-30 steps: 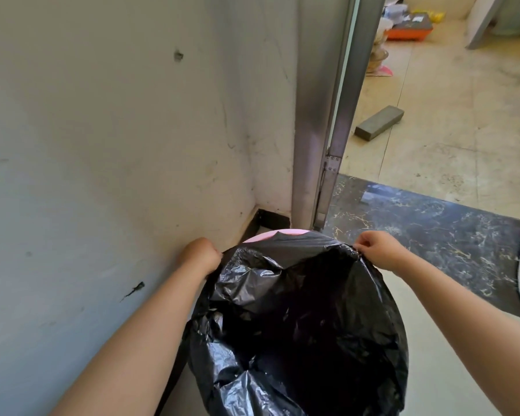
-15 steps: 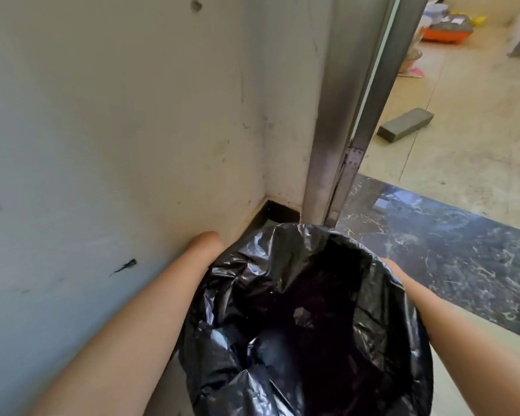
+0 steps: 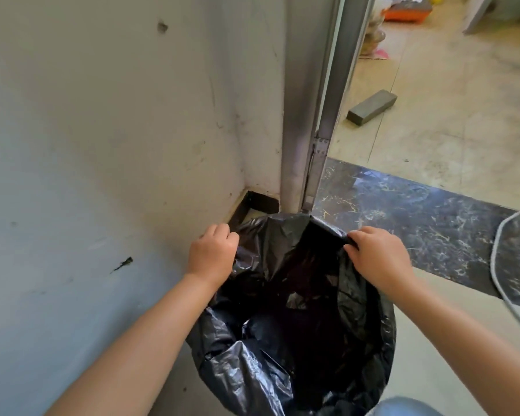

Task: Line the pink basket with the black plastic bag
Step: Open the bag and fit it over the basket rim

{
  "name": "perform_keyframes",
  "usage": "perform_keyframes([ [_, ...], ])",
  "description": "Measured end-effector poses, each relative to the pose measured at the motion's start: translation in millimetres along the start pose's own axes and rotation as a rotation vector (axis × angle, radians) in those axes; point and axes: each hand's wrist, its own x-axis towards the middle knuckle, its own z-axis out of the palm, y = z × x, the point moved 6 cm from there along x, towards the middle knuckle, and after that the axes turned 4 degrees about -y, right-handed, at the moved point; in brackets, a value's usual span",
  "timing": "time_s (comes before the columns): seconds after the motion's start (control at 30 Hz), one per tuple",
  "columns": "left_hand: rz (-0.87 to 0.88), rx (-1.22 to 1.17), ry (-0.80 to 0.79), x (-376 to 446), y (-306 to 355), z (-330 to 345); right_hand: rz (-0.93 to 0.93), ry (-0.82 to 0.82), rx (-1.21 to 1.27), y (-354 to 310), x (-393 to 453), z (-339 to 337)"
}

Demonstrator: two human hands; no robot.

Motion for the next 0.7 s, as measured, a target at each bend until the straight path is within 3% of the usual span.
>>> perform_keyframes([
  [0.1,-0.024,-0.011,0.039,-0.7,-6.8,3.7,0.006,0.039,0.051,-2.0,-7.0,9.0],
  [0.23,-0.117,-0.063,-0.052,-1.8,-21.2,13.3,-0.011,0.065,0.158,-5.9,3.0,19.1],
  [0.3,-0.274,-0.155,-0.17,-0.3,-36.8,29.5,-0.03,0.03,0.147,-5.7,14.2,21.8],
  [0.37,-0.286,-0.177,-0.209,3.1,-41.3,33.1,-0.063,0.017,0.11,-9.1,26.9,17.4],
  [0.5,-0.275,-0.055,-0.15,-2.0,-37.1,20.0,-0.044,0.082,-0.026,-17.0,30.8,-2.6],
  [0.7,-0.301,-0.045,-0.312,-45.8,-27.6,27.2,0.179,-0.139,-0.109,8.9,-31.5,14.0],
])
